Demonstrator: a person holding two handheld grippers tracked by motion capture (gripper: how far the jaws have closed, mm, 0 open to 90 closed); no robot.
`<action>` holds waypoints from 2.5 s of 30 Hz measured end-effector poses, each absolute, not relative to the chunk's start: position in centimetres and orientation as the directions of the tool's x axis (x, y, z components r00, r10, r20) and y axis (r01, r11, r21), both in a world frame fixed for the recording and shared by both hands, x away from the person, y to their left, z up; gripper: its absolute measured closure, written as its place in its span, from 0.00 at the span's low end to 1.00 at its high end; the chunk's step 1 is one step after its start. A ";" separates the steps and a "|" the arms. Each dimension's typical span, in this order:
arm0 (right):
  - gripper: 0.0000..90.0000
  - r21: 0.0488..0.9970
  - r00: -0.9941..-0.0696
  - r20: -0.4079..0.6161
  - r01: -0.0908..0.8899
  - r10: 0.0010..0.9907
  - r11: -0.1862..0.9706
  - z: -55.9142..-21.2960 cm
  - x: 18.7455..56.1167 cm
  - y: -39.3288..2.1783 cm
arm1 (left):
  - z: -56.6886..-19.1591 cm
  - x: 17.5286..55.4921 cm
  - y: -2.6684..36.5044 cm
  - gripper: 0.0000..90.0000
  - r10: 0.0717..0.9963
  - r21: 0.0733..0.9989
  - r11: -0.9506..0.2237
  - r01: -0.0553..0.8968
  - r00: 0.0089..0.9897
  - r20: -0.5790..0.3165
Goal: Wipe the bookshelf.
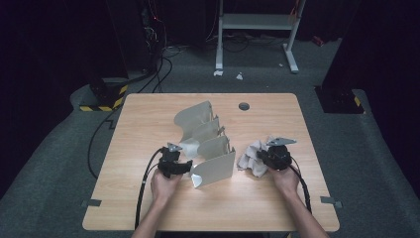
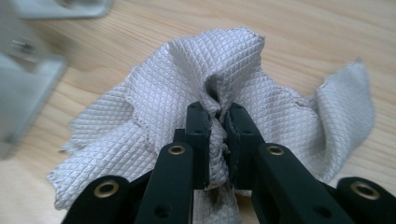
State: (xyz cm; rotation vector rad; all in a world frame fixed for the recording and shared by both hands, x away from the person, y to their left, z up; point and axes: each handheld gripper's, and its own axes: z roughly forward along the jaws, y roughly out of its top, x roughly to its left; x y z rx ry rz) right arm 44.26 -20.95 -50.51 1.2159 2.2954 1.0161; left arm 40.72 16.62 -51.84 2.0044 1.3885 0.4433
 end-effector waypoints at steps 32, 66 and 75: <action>0.91 0.748 -0.755 0.145 0.507 0.640 0.428 -48.4 41.2 -14.9 | -53.4 39.4 16.0 0.45 0.919 0.763 -0.248 0.597 0.395 -0.010; 0.90 0.849 -0.790 0.114 0.392 0.602 0.354 -42.4 40.0 -15.9 | -53.4 39.3 16.1 0.40 0.924 0.760 -0.239 0.605 0.382 -0.014; 0.90 0.813 -0.775 0.119 0.435 0.621 0.387 -45.7 40.7 -15.2 | -53.4 39.3 16.1 0.40 0.924 0.759 -0.238 0.606 0.382 -0.015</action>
